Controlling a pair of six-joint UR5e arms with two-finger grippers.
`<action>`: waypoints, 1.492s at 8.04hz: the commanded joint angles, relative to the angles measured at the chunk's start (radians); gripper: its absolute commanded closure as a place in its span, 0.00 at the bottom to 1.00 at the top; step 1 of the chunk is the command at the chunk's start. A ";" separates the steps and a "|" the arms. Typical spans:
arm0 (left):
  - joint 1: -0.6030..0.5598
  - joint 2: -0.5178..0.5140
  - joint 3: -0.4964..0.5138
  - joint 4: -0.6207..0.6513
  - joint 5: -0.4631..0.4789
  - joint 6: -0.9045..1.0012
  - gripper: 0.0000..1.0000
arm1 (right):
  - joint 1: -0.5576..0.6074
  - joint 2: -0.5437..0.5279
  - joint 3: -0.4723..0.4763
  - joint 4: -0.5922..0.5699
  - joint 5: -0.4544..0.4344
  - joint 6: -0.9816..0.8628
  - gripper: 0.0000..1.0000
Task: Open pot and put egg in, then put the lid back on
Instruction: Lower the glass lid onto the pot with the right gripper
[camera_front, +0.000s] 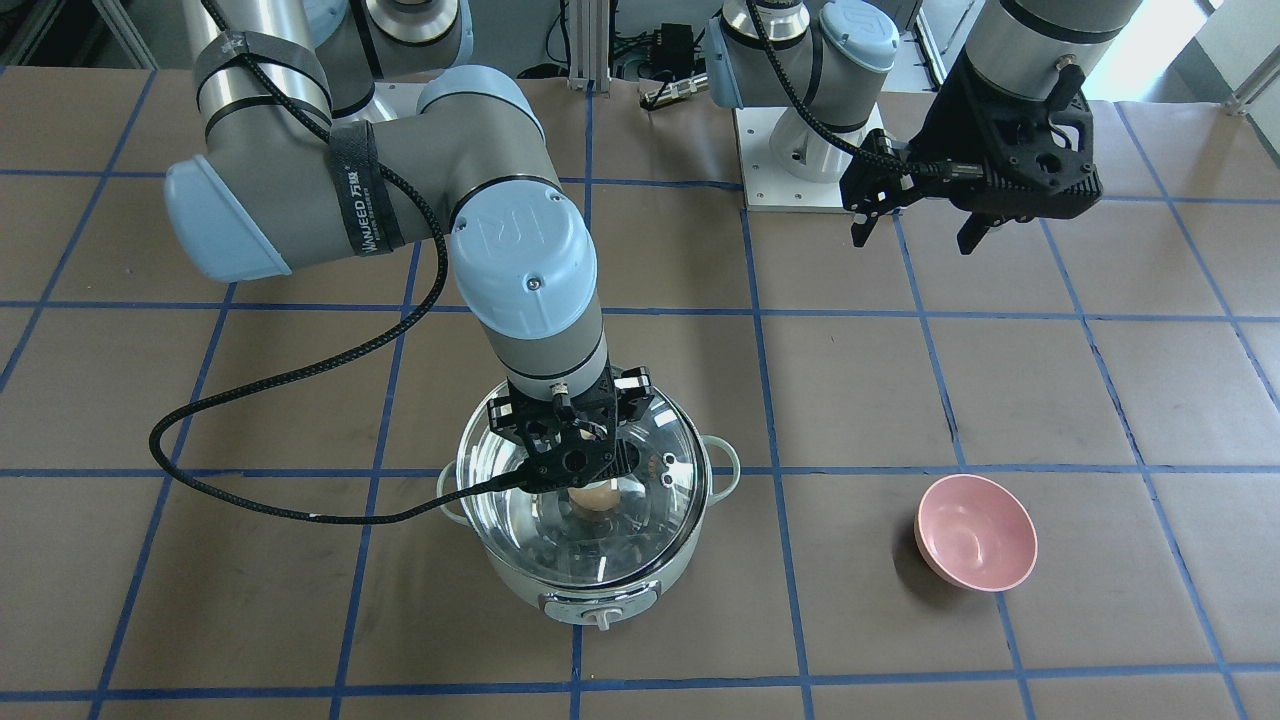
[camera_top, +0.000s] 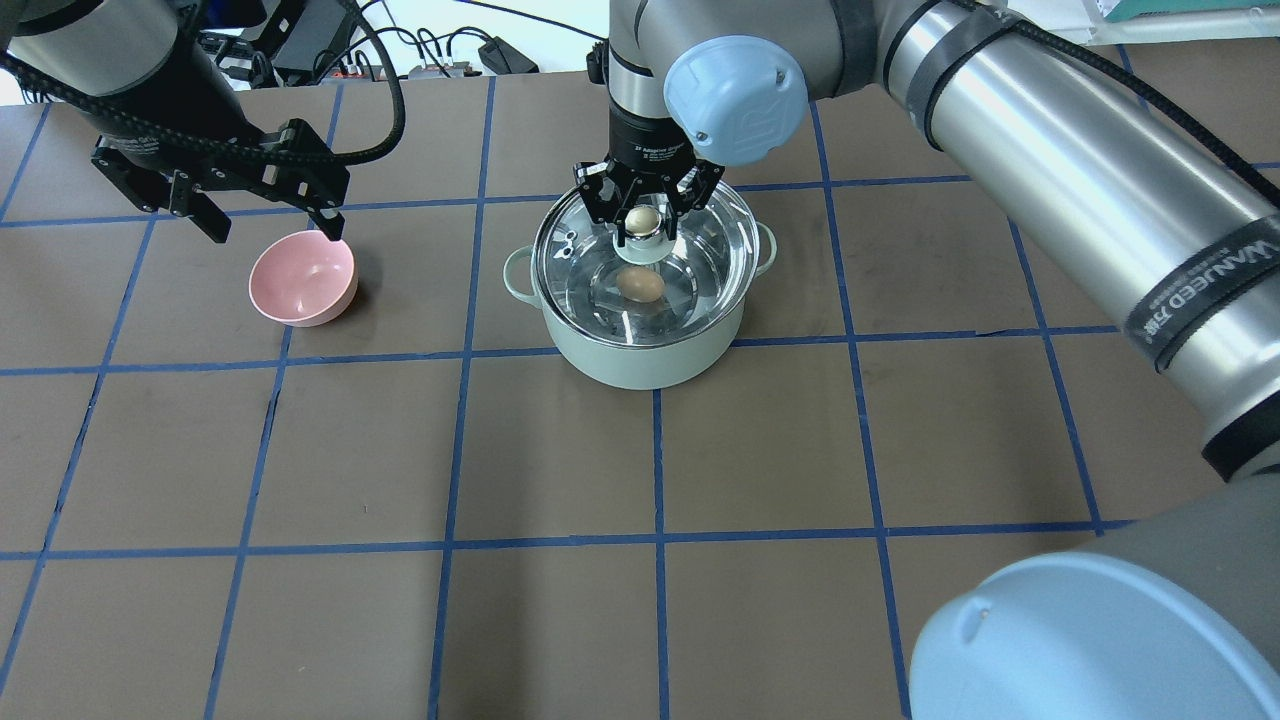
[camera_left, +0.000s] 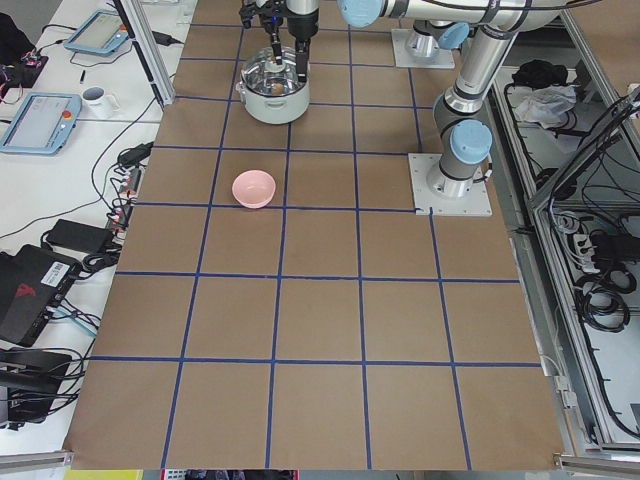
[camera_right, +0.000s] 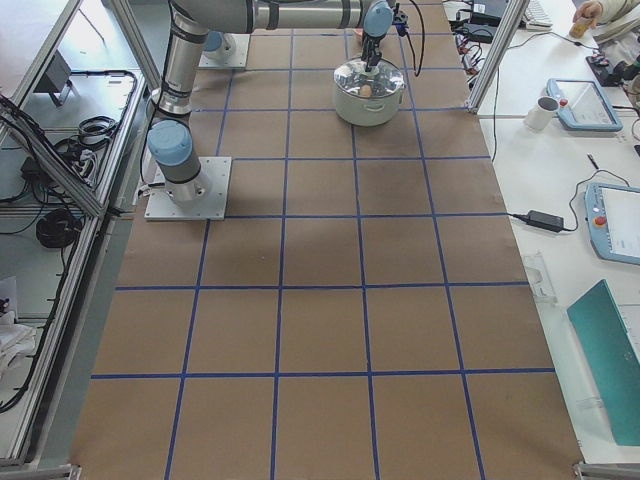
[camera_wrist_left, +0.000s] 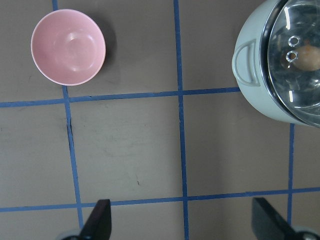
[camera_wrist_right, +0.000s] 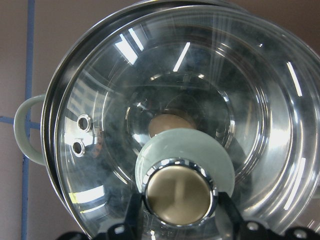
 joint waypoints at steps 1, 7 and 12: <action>-0.001 0.004 0.000 -0.005 0.007 -0.001 0.00 | 0.000 0.003 -0.009 -0.006 -0.001 0.000 0.44; -0.001 0.002 0.000 -0.004 -0.002 -0.005 0.00 | 0.000 0.011 -0.007 -0.024 0.022 0.003 0.52; -0.001 0.002 0.000 -0.004 -0.002 -0.006 0.00 | -0.001 0.011 0.005 -0.027 0.068 0.020 0.42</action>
